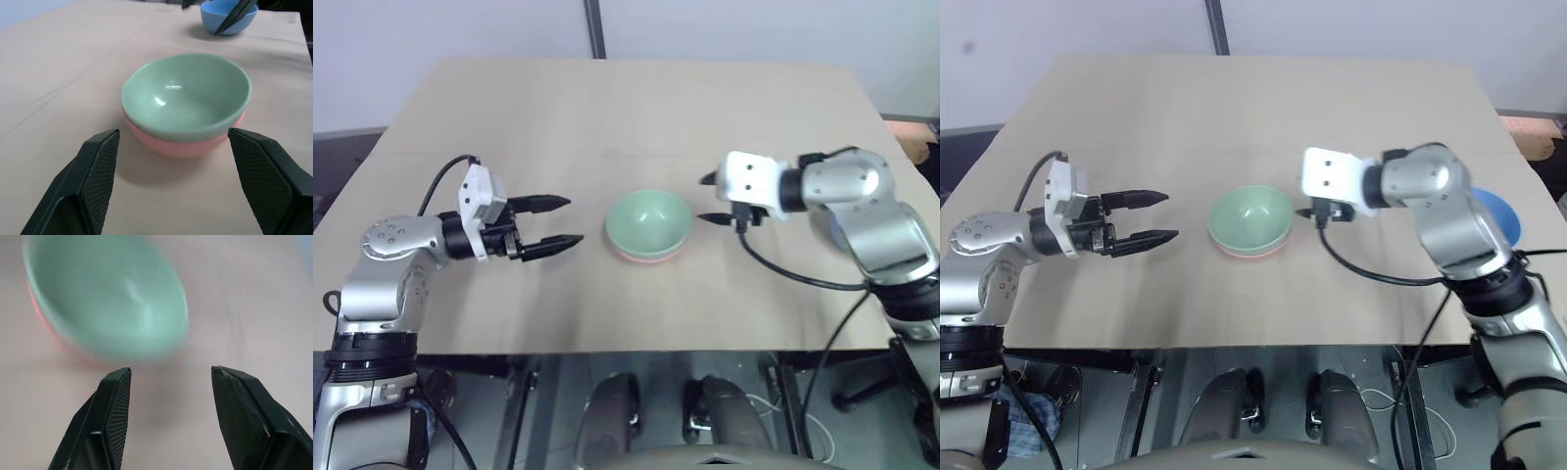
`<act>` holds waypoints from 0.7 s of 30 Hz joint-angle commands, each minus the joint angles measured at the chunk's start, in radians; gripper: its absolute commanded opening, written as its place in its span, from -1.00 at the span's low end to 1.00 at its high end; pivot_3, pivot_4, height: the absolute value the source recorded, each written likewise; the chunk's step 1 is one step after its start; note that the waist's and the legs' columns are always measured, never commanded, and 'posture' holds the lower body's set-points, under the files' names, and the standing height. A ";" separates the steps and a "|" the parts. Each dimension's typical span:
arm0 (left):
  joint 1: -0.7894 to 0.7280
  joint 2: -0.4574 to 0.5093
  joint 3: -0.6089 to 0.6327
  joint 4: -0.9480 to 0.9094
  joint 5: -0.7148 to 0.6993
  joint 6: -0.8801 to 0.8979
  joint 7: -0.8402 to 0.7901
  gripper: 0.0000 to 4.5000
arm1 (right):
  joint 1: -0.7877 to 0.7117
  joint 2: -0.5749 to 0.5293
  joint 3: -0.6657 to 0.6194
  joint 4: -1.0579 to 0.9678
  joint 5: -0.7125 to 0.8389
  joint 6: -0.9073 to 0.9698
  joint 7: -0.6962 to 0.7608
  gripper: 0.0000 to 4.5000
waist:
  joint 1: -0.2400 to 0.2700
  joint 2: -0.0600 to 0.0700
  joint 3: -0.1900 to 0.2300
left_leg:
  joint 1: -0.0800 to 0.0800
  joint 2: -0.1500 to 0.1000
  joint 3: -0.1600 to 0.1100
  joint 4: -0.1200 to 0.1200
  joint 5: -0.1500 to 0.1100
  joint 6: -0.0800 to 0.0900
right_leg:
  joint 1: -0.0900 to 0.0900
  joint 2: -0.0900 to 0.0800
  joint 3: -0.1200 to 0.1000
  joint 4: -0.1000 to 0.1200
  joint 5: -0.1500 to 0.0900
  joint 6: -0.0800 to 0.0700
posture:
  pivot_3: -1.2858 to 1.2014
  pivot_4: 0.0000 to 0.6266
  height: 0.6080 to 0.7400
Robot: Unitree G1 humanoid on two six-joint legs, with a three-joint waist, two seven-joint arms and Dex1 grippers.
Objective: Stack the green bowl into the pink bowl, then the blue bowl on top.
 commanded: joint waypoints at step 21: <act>-0.179 -0.010 -0.042 0.111 -0.019 -0.043 -0.164 0.68 | 0.502 -0.221 -0.421 -0.168 0.018 0.401 -0.259 0.27 | -0.005 0.000 0.000 | 0.000 0.000 0.000 0.000 0.000 0.000 | -0.001 0.001 0.001 -0.001 0.000 0.001 | 0.03 -0.52 1.00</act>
